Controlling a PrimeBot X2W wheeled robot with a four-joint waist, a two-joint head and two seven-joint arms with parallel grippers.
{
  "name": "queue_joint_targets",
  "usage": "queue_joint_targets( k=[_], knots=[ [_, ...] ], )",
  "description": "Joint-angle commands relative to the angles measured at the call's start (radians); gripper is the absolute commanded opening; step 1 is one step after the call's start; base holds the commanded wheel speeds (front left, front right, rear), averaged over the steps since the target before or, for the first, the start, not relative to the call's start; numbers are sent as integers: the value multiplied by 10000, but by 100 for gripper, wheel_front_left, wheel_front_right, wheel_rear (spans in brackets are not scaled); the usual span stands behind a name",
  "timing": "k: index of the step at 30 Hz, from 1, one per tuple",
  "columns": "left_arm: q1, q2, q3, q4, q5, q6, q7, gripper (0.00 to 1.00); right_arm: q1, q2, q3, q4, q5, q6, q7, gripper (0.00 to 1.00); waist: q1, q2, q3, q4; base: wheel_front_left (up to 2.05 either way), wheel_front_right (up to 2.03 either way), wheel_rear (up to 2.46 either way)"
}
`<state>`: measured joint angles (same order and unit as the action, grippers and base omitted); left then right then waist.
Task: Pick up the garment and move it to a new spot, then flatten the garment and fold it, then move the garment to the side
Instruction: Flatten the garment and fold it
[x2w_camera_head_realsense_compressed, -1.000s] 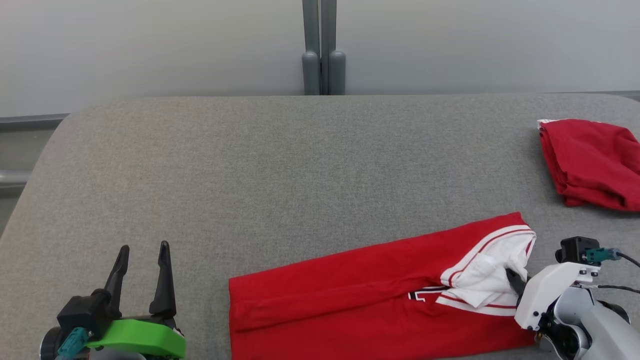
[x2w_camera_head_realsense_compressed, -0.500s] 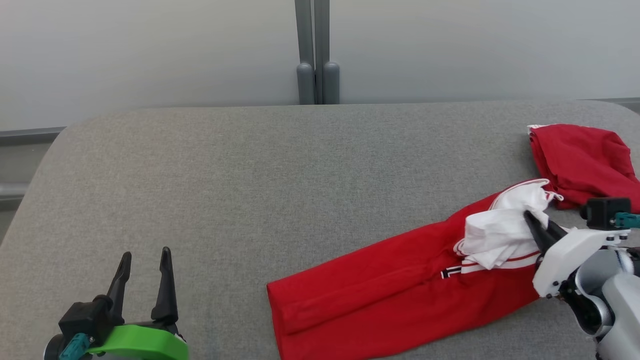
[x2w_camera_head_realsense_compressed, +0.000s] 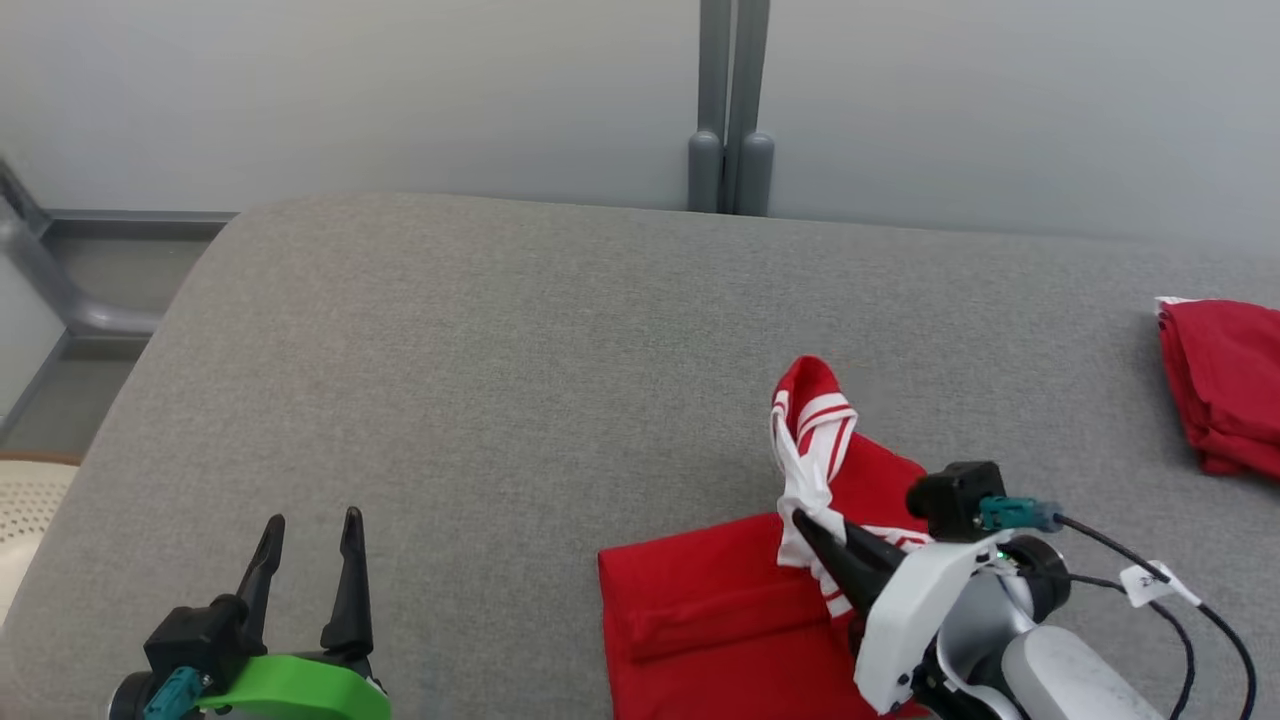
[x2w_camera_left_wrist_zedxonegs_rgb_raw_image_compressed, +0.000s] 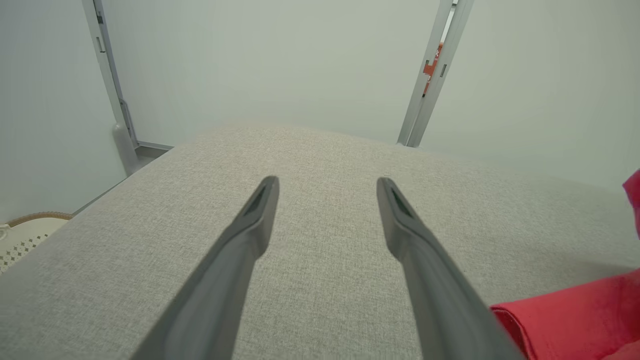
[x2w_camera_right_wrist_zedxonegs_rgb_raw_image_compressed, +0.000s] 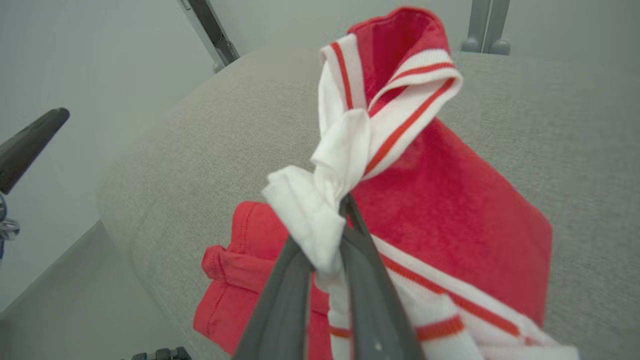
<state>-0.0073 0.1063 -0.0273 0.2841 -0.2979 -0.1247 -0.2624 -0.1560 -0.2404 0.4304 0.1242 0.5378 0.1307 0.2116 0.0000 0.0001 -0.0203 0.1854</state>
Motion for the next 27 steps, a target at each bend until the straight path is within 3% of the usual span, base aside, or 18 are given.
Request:
queue_joint_targets(
  k=[1, 13, 14, 15, 16, 21, 27],
  knots=[
    [-136, 54, -13, 40, 31, -49, -29, 100, 3, 120, 129, 125, -125, -2, 53, 0, 0, -1, 25, 558, 0, 0, 0],
    [-367, 41, -132, 212, -95, -65, -28, 100, -737, 936, 1474, 2402, 433, 0, -349, 0, 0, -1, 321, 1120, 0, 0, 0],
    [-373, 38, -111, 207, -102, -65, -29, 100, -821, 987, 1611, 2600, 541, 0, -404, 16, 0, -1, 342, 1097, 0, 0, 0],
    [-362, 37, -82, 205, -105, -65, -30, 100, -913, 993, 1756, 2751, 589, 0, -443, 16, 0, -1, 360, 1065, 0, 0, 0],
    [-347, 34, -55, 206, -111, -66, -28, 100, -1017, 1049, 1910, 2853, 763, -2, -551, 100, 0, -1, 377, 1010, 0, 0, 0],
    [-278, 0, 90, 233, -106, -69, -30, 100, -1236, 1085, 2543, 2340, 1953, 0, -1157, 100, 0, -1, 335, 583, 0, 0, 0],
    [-119, -63, 182, 158, -74, -72, -30, 100, -1357, 43, 2601, 613, 3598, -2, -2128, 100, 0, -1, 106, -123, 0, 0, 0]
  ],
)
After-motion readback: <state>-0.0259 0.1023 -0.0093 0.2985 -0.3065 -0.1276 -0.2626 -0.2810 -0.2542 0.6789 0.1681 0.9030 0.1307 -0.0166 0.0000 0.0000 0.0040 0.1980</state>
